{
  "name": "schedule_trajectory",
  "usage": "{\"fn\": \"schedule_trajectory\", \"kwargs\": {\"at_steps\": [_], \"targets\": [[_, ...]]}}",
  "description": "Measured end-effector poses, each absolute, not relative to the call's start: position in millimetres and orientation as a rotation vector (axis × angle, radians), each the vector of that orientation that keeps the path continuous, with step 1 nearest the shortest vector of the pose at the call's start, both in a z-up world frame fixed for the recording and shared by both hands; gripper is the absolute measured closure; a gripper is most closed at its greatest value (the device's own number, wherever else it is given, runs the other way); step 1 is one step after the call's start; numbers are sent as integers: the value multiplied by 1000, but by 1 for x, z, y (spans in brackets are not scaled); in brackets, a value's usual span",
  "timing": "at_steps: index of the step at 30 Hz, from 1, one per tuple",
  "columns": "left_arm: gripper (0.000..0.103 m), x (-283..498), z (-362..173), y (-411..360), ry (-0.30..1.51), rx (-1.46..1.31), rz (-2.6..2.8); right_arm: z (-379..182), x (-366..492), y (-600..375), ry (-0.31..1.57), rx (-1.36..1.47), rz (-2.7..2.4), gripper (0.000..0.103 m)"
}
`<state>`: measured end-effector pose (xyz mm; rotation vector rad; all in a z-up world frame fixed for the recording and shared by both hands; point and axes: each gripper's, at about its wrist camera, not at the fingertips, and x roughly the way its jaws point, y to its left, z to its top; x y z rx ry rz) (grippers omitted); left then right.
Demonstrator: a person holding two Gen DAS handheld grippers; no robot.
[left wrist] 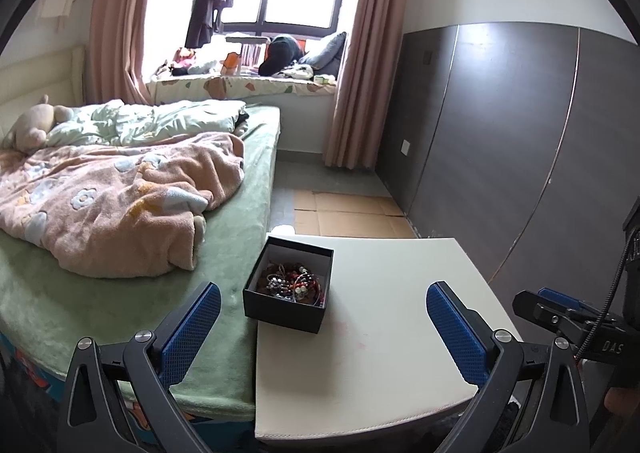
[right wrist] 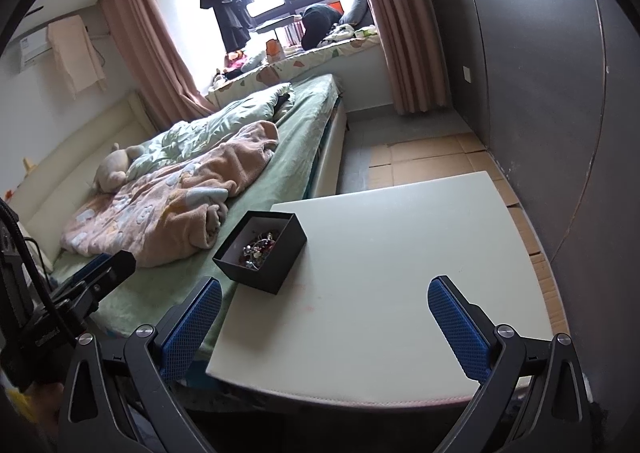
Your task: Organize jewelry
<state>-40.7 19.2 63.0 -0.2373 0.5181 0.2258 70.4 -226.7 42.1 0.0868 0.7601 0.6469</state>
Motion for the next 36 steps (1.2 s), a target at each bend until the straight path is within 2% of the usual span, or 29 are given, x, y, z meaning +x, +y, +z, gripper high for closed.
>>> {"fn": "schedule_trajectory", "kwargs": {"at_steps": [36], "targets": [[0,-52,66,19,493,-248,224,36,63,-221,768,58,623,0]]}}
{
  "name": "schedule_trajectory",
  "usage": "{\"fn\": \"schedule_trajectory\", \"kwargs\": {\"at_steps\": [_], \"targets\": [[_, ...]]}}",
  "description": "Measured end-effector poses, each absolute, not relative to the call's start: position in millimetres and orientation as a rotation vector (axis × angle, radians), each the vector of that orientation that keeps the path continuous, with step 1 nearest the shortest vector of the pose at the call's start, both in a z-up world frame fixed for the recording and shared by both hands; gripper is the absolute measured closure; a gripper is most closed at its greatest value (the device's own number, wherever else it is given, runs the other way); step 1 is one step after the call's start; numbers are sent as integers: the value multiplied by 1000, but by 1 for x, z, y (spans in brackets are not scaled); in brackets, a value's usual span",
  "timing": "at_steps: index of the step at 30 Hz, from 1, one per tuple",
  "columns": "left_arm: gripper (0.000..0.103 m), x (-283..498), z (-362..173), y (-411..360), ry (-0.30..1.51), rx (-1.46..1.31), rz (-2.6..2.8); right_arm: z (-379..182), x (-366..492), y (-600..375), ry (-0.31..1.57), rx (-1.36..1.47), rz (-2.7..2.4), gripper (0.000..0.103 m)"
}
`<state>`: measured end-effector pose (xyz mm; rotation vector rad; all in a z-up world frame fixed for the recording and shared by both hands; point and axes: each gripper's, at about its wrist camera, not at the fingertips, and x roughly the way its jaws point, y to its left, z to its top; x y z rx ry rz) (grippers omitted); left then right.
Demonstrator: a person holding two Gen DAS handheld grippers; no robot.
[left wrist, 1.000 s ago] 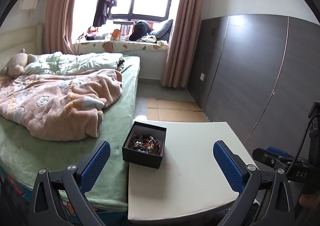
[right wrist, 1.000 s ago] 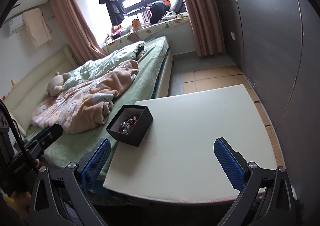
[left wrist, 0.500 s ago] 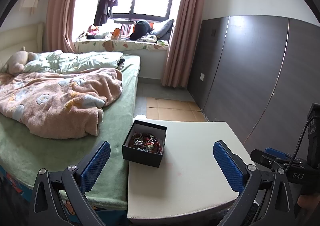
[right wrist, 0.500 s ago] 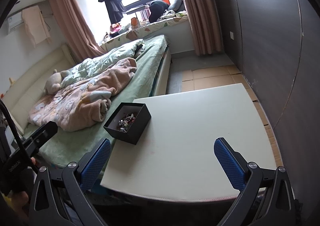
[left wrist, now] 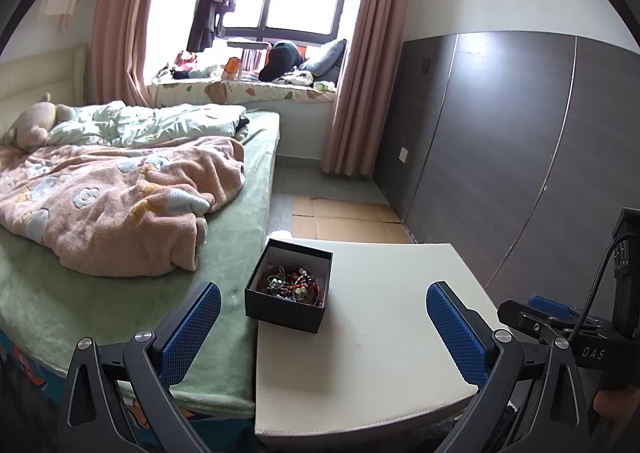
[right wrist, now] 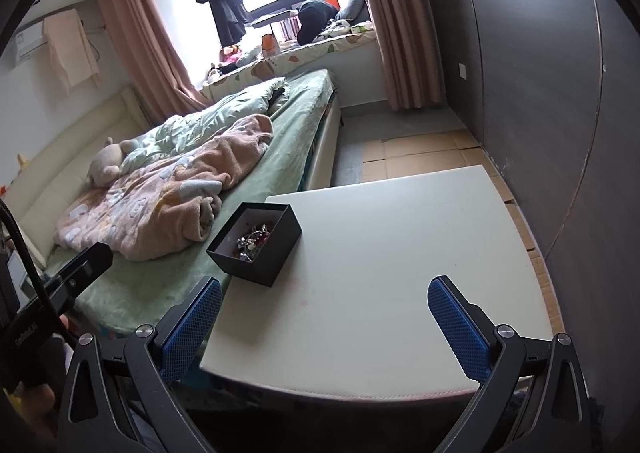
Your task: Organize jewelry
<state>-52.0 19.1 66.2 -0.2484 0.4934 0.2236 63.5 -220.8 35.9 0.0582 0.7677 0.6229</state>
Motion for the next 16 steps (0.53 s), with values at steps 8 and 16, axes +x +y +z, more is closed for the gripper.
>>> {"fn": "schedule_trajectory", "kwargs": {"at_steps": [8,16], "targets": [[0,-51,65,18,488,-250,210,33,64,-219,778,53,620,0],[0,-51,66,16,465,-242,214,30,65,-219,787,51,615,0]]}}
